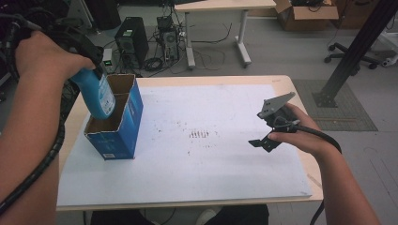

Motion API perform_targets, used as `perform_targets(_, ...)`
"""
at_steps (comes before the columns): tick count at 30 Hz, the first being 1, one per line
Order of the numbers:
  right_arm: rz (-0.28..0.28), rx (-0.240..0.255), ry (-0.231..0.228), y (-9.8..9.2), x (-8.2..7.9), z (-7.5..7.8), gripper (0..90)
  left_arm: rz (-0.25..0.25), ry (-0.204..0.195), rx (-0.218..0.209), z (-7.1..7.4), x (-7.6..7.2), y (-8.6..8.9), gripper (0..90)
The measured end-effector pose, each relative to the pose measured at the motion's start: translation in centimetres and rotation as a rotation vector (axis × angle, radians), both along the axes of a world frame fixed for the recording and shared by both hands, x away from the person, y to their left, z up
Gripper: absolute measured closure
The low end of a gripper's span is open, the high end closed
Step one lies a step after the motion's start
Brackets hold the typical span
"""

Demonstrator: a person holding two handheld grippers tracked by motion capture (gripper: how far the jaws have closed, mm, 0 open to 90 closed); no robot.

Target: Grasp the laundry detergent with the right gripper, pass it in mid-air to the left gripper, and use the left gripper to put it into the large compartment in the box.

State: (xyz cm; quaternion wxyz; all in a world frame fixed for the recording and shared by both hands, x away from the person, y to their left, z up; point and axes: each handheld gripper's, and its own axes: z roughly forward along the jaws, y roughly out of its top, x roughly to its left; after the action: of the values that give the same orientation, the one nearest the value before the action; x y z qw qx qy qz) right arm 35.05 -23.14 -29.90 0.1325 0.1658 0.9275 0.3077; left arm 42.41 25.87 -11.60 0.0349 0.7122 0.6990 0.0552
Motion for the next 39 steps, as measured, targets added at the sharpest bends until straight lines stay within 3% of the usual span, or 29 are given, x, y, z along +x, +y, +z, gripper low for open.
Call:
perform_targets(21, -0.002, 0.002, 0.007, -0.1, -0.2, -0.5, 1.9, -0.025, 0.042, -0.011, -6.6, 0.7, 0.4, 38.8)
perform_targets(27, -0.003, 0.012, 0.002, -0.1, -0.3, -0.6, 1.9, -0.047, 0.034, -0.002, -8.8, 0.6, 0.2, 38.8)
perform_targets(30, -0.006, 0.033, -0.001, -0.2, -0.3, -0.7, 1.9, -0.038, 0.036, -0.010, -10.1, 0.6, 0.2, 38.8)
perform_targets(39, -0.004, 0.031, -0.006, -0.2, -0.5, -0.6, 1.9, -0.033, 0.040, -0.006, -12.9, 0.8, 0.4, 38.8)
